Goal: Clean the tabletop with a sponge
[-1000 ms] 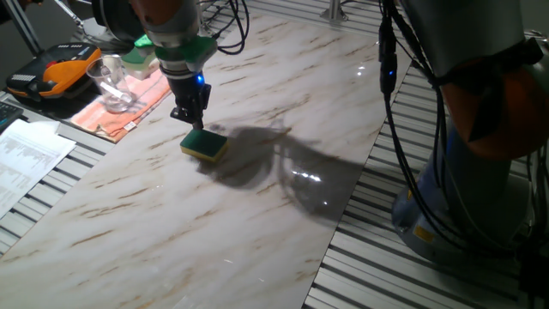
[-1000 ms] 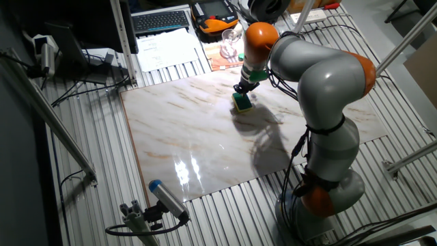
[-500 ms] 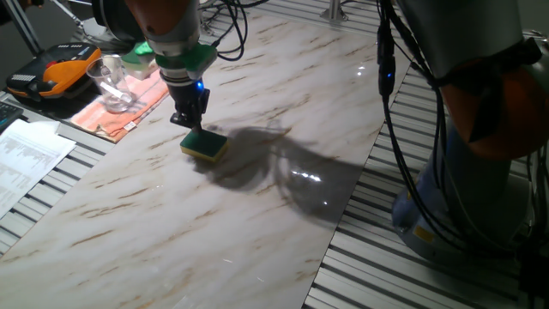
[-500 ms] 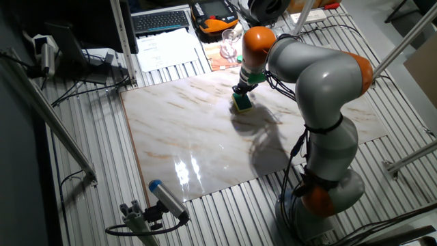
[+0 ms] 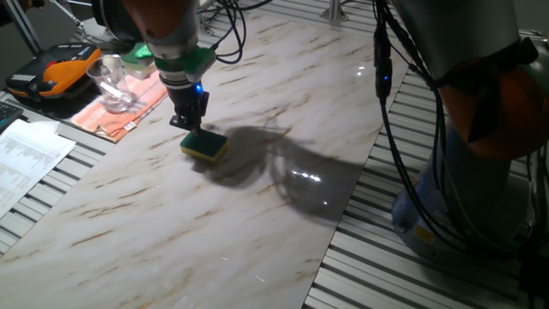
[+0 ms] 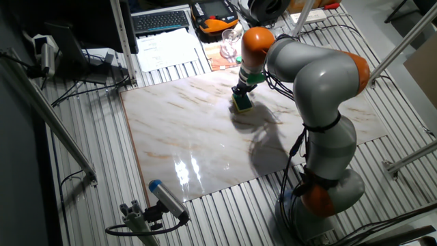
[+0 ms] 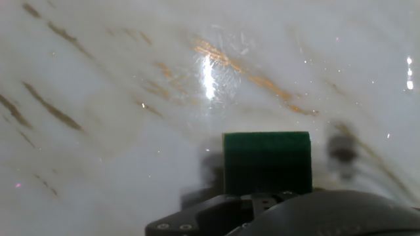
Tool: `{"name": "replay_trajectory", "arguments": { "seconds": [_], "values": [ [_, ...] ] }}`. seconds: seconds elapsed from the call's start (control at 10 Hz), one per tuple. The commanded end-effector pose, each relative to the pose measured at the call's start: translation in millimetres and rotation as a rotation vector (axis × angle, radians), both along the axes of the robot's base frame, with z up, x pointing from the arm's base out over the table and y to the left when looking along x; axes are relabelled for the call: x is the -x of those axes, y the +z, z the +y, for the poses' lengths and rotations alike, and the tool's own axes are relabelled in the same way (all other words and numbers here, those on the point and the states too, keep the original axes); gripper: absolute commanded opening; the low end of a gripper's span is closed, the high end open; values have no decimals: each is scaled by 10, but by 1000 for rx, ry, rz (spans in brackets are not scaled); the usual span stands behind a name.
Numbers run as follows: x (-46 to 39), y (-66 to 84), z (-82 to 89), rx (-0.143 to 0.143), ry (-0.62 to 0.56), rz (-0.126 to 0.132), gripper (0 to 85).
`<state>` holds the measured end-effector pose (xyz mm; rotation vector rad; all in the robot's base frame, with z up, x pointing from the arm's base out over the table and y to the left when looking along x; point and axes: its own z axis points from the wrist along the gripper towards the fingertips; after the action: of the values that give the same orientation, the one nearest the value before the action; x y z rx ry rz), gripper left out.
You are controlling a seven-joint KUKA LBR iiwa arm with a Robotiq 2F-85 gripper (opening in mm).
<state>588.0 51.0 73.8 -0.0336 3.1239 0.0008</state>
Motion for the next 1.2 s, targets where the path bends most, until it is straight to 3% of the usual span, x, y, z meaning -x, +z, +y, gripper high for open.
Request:
{"name": "replay_trajectory", "arguments": {
  "seconds": [0.0, 0.1, 0.2, 0.3, 0.4, 0.5, 0.7, 0.9, 1.1],
  "values": [
    [6, -20, -7, -4, 1, -3, 0],
    [15, -37, -10, -3, -4, -9, 0],
    [28, -50, 3, 2, -18, -18, 170],
    [42, -64, 22, 11, -31, -32, 170],
    [61, -83, 41, 16, -52, -55, 340],
    [67, -98, 39, 18, -59, -65, 340],
    [69, -113, 14, 7, -89, -96, 680],
    [73, -92, -6, 13, -86, -95, 680],
    [67, -123, -31, 38, -71, -93, 680]
  ]
}}
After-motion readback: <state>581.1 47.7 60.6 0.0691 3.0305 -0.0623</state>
